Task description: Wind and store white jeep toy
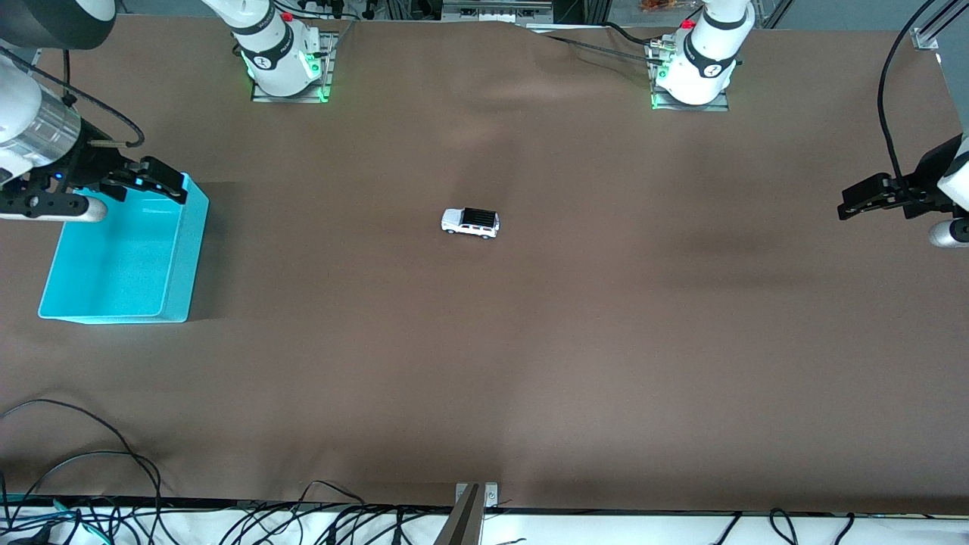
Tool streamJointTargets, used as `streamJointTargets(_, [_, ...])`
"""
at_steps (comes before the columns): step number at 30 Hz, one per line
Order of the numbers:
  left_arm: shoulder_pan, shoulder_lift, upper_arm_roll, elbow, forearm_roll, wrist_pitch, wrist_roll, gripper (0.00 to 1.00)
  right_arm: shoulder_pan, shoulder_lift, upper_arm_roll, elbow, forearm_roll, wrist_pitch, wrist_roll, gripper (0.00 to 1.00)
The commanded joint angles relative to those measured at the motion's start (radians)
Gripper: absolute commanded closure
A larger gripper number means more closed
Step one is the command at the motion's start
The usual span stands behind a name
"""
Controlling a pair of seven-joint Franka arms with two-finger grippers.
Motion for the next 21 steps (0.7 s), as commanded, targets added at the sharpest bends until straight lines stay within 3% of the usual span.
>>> streamJointTargets(1, [0.011,-0.029,0.001,-0.027,-0.030,-0.006,0.025,0.00,0.002,0.005,0.046,-0.040,0.016,0.072,0.110,0.00])
streamJointTargets(11, [0.011,-0.029,0.001,-0.027,-0.030,-0.006,0.025,0.00,0.002,0.019,0.096,-0.117,0.020,0.210,0.401,0.00])
streamJointTargets(21, [0.011,-0.029,0.001,-0.027,-0.030,-0.006,0.025,0.00,0.036,0.039,0.124,-0.207,0.101,0.304,0.699,0.00])
